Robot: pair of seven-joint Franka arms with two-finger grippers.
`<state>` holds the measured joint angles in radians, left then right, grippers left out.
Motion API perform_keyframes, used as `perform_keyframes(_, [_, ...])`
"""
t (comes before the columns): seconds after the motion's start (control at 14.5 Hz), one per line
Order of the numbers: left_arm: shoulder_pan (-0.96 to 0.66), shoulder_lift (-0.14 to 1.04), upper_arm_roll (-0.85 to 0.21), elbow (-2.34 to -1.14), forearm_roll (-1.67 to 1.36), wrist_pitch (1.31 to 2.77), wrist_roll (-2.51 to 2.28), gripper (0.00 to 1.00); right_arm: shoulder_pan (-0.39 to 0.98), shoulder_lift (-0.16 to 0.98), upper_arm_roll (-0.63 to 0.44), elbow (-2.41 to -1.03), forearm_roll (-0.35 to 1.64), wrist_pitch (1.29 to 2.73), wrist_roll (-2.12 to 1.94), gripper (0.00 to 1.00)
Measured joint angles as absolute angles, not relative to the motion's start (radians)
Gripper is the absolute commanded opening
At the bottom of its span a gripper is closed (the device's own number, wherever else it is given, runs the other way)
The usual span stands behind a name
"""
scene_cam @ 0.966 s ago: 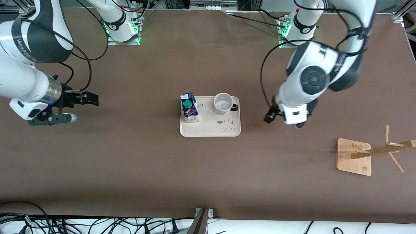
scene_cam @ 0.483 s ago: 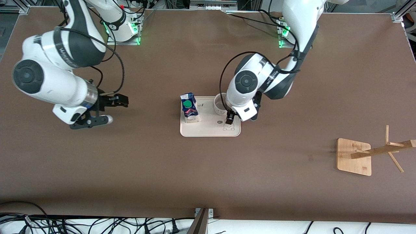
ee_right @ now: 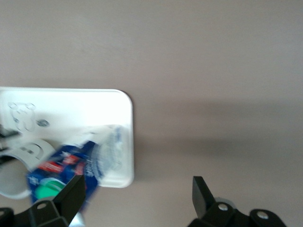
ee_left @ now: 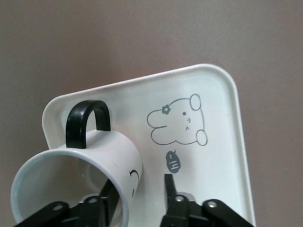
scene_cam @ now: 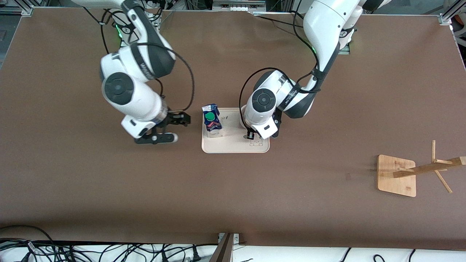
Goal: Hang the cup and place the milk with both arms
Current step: 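Lift the mug with the left gripper while the right gripper grasps the milk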
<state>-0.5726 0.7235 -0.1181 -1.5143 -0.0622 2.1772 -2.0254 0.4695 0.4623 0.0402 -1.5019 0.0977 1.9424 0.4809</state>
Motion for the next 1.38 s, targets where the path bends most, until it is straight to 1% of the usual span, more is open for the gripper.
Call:
perform_keyframes(0.21, [-0.586, 0.733, -0.118, -1.512, -0.062, 2.183, -2.027, 0.00, 0.527, 0.495, 0.040, -1.502, 0.098, 2.013, 0.601, 1.00])
perform_keyframes(0.48, [-0.574, 0.712, -0.106, -1.473, -0.062, 2.164, -1.968, 0.00, 0.528, 0.505, 0.031, -1.501, 0.098, 2.023, 0.615, 1.00])
perform_keyframes(0.69, [-0.499, 0.616, -0.092, -1.433, -0.061, 2.024, -1.783, 0.00, 0.513, 0.504, 0.021, -1.494, 0.098, 2.021, 0.613, 1.00])
perform_keyframes(0.97, [-0.324, 0.468, -0.088, -1.392, -0.061, 1.796, -1.352, 0.00, 0.501, 0.503, 0.022, -1.490, 0.098, 2.019, 0.612, 1.00])
perform_keyframes(1.17, [-0.220, 0.439, -0.086, -1.352, -0.061, 1.720, -1.051, 0.00, 0.502, 0.503, 0.025, -1.490, 0.098, 2.019, 0.611, 1.00])
perform_keyframes(1.38, [-0.147, 0.435, -0.085, -1.329, -0.037, 1.707, -0.739, 0.00, 0.524, 0.503, 0.031, -1.490, 0.098, 2.017, 0.610, 1.00])
